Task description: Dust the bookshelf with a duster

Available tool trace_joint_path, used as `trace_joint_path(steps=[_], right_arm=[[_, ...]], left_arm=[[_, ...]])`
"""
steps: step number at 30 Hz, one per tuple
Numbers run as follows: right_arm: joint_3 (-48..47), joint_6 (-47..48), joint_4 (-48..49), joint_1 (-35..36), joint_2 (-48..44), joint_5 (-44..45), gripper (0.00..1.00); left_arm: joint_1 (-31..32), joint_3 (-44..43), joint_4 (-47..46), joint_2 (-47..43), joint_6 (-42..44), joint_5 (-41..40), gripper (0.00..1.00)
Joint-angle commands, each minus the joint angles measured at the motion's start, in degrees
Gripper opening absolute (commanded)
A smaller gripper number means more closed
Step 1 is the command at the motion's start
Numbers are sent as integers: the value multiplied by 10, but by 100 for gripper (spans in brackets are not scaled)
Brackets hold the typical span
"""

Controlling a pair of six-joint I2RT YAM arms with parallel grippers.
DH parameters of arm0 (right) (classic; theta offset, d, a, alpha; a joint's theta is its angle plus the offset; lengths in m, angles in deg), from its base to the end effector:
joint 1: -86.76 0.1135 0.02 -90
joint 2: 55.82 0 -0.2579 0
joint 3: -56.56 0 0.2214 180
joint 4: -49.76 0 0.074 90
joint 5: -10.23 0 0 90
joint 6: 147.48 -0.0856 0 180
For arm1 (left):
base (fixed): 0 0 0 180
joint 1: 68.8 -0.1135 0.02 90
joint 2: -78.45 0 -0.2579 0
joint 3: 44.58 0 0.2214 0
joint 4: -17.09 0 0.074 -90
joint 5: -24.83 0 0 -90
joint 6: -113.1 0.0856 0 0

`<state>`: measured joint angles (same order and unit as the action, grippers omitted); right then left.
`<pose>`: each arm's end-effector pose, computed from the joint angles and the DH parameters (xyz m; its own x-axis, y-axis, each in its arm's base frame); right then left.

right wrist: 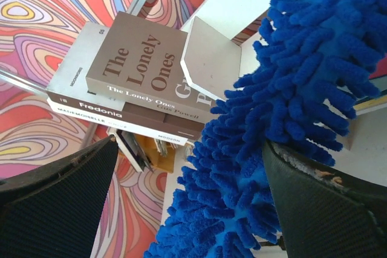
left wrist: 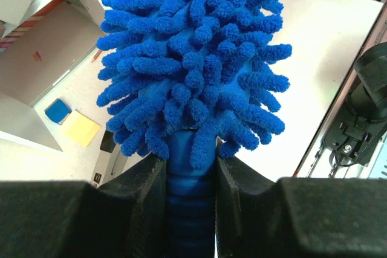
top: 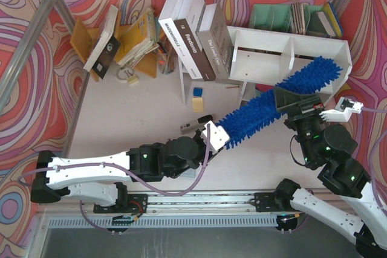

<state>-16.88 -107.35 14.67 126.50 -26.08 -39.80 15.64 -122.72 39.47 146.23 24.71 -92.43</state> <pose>0.1076 0.0179 0.4153 0.0730 0.8227 -0.5637 -0.0890 0.5684 0.8180 0.0668 -0.2819 0.3608 0.0035 0.2221 -0.9750 0.8416 0.5260 0.1228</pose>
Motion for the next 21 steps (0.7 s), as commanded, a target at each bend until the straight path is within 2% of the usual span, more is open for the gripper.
trace_joint_path(steps=[1, 12, 21], right_arm=[[-9, -18, -58, -2, 7, 39, 92], [-12, -34, -79, -2, 14, 36, 90], [29, 36, 48, -2, 9, -41, 91]], left_arm=[[1, -10, -112, -36, 9, -39, 0], [1, -6, -114, -46, 14, -35, 0], [1, -24, -105, -15, -39, 71, 0]])
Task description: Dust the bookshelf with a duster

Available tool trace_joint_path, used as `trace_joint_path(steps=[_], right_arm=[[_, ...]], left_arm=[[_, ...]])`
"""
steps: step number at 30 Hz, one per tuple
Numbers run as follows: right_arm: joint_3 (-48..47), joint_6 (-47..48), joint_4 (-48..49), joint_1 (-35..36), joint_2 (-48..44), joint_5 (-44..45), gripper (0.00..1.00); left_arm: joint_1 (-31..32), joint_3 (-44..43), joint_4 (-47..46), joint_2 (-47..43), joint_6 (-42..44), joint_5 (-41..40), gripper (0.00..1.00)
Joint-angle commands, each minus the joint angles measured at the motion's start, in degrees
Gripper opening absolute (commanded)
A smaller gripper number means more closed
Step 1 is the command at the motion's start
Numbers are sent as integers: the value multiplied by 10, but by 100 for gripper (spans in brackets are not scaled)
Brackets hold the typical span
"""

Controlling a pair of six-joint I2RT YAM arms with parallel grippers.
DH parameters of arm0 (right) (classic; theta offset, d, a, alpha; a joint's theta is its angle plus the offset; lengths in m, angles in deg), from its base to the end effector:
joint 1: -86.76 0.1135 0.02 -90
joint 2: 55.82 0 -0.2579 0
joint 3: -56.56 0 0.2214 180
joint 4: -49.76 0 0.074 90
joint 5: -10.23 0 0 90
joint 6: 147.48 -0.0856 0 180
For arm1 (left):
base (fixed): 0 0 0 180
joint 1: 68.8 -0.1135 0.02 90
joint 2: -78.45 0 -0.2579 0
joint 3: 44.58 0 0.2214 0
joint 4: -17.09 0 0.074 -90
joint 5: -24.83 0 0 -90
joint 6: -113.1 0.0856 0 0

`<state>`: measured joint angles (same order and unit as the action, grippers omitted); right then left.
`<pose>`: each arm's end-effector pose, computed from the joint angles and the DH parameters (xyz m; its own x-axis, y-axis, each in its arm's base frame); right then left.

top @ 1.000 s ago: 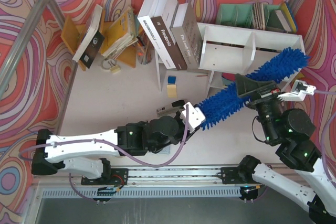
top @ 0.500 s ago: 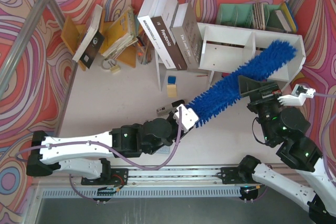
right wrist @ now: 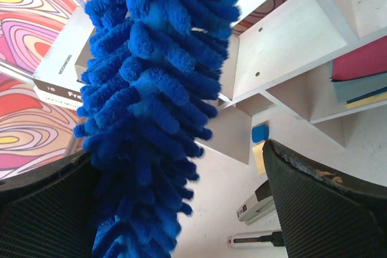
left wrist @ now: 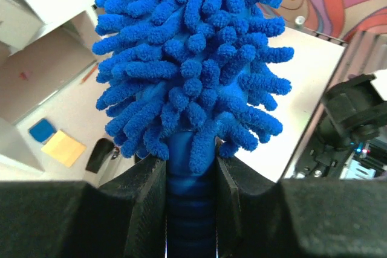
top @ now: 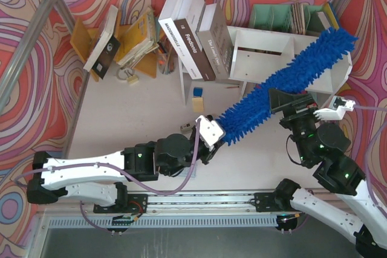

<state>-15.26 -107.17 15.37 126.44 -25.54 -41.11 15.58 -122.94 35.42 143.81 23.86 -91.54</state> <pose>0.1132 0.0244 0.4079 0.0455 0.8115 -0.5826 -0.0870 0.5842 0.8069 0.0651 -0.2732 0.3837 0.0022 0.0994 -0.9950 0.8484 0.5266 0.0545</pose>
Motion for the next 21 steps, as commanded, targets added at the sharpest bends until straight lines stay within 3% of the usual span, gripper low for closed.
trace_joint_path(steps=[1, 2, 6, 9, 11, 13, 15, 21], right_arm=[[13, 35, 43, -1, 7, -32, 89], [13, 35, 43, -2, 10, -35, 87], [19, 2, 16, -1, 8, -21, 54], [37, -101, -57, -1, -9, 26, 26], [60, -148, -78, -1, -26, 43, 14], [79, -181, -90, -1, -38, 51, 8], [89, -211, -106, -2, -40, 53, 3], [105, -342, -179, -1, -25, 71, 2]], left_arm=[[2, -21, -68, 13, -37, 72, 0], [2, -20, -70, 19, -43, 81, 0], [2, -21, -60, 35, -56, 89, 0], [2, -17, -38, 36, -60, 70, 0], [2, -16, -17, 37, -61, 55, 0], [1, -10, -3, 36, -62, 39, 0], [0, 1, 3, 32, -67, 24, 9], [-2, 40, -4, 1, -79, -45, 51]])
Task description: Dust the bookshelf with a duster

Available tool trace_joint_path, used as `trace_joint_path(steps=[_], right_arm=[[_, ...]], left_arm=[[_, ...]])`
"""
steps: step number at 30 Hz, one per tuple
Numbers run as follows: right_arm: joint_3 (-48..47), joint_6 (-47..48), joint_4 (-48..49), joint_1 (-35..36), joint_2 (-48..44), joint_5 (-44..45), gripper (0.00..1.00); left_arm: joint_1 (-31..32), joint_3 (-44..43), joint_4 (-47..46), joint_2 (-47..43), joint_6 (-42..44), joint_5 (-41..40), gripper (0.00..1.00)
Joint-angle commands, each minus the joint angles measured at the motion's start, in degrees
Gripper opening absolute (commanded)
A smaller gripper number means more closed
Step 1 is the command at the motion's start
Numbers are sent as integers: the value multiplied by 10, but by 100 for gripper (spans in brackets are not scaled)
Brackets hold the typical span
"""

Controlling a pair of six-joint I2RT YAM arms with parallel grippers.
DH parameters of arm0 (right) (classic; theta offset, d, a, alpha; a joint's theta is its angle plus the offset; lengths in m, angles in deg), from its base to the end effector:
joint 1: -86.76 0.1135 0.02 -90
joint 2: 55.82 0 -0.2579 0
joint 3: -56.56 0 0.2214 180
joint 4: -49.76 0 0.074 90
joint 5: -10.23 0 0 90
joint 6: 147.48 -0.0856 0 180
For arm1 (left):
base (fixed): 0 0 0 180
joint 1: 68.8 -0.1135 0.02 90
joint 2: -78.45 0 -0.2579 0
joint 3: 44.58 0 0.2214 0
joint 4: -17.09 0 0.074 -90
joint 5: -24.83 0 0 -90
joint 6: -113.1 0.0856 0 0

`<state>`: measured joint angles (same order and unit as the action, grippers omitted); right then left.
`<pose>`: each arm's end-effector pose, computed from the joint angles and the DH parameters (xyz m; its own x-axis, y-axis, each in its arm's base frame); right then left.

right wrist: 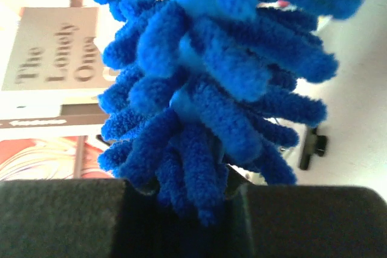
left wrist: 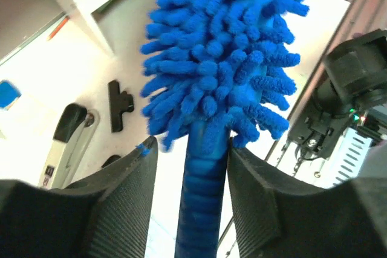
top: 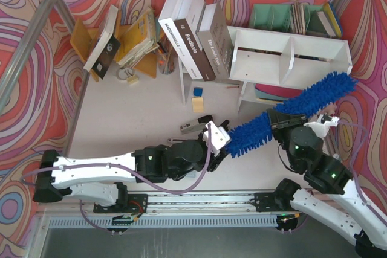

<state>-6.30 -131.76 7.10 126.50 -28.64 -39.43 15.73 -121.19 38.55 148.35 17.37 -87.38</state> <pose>0.1190 0.0268 0.3435 -0.0188 0.9385 -0.3447 0.0918 0.3449 0.9342 0.0608 -0.2950 0.3425 -0.1127 0.2070 -0.9718 0.8799 0.4752 -0.0008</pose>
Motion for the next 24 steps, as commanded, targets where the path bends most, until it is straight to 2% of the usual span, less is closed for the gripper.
trace_joint_path(steps=[1, 2, 3, 4, 5, 9, 14, 24], right_arm=[[23, -117, -102, -2, 7, 57, 3], [31, -137, -104, -2, 9, 59, 5], [42, -152, -108, -2, 12, 61, 6], [50, -171, -113, -2, 14, 62, 6], [58, -193, -119, -2, 17, 62, 6], [108, -283, -122, -2, 19, 47, 8], [179, -346, -78, -2, 21, 9, 9], [240, -430, -30, -3, 99, -21, 11]], left_arm=[[-3, 32, -36, -52, -14, -100, 56], [-3, 37, -37, -64, -13, -116, 61], [-3, 43, -39, -75, -11, -131, 72], [-3, 49, -43, -88, -6, -150, 94], [-3, 55, -46, -102, -1, -164, 98], [-3, 74, -47, -149, 20, -208, 98], [-4, 104, -55, -203, 26, -241, 98], [-4, 129, -52, -226, 13, -273, 98]])
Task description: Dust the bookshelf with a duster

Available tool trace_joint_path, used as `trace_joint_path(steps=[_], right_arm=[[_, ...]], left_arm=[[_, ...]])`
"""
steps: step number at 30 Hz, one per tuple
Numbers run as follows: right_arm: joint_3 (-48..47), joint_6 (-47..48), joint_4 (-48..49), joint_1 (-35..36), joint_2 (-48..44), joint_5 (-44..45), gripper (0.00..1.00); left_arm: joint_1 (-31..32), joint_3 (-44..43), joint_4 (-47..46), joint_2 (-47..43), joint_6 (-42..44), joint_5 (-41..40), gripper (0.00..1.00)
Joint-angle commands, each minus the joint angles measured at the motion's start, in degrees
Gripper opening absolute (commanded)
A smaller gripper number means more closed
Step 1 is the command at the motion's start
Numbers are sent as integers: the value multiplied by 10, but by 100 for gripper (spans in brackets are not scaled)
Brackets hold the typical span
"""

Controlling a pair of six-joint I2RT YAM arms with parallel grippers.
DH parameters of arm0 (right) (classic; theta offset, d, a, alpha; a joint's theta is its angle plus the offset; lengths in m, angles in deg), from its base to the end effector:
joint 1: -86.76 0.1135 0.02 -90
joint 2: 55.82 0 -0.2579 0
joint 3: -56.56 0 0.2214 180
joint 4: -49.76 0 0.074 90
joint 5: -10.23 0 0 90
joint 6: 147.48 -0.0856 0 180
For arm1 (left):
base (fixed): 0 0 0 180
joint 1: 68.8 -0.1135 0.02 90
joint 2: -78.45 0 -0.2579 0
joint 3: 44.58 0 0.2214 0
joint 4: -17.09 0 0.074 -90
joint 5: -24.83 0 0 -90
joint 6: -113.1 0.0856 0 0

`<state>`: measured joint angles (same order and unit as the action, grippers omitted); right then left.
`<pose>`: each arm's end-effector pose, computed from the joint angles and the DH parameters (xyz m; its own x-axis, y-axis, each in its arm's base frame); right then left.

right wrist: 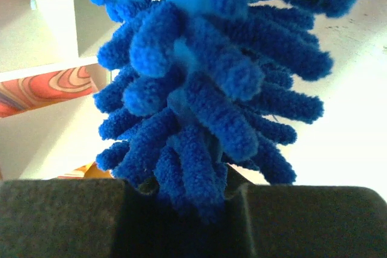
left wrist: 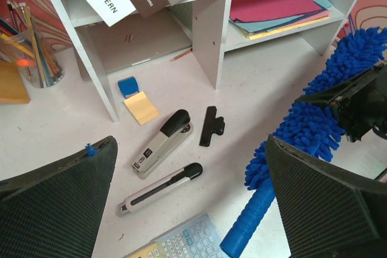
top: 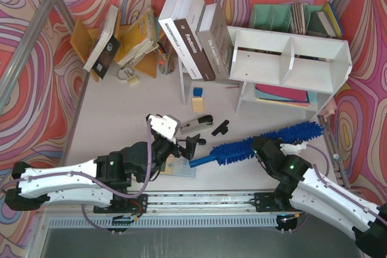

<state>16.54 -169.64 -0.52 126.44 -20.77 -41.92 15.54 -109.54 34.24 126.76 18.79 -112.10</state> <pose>0.1328 0.0420 0.1801 0.0470 0.9892 -0.1387 0.5716 0.0872 0.8159 0.0813 -0.1859 0.3684 -0.0465 -0.0510 -0.9976 0.6057 0.7927 -0.0688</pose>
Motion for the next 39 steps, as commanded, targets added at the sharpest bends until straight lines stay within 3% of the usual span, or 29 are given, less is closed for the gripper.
trace_joint_path(steps=[1, 15, 18, 28, 30, 36, 39], right_arm=[[14, -60, 50, -2, 32, 2, 13], [31, -35, 225, -66, 185, -74, 18], [29, -1, 277, -82, 212, -75, 23], [24, 24, 380, -136, 312, -140, 30], [22, 31, 387, -139, 321, -139, 37], [6, 35, 340, -139, 316, -131, 81], [5, 49, 314, -139, 295, -127, 94]], left_arm=[[-2, 14, -9, -12, -1, -26, 98], [-6, 50, -21, -25, 0, -40, 98], [-10, 59, -26, -28, -3, -39, 98], [-58, 56, 10, -10, -45, -28, 98], [-69, 57, 14, -8, -53, -24, 98], [-106, 43, 46, 11, -94, -26, 98], [-122, 34, 60, 23, -109, -30, 98]])
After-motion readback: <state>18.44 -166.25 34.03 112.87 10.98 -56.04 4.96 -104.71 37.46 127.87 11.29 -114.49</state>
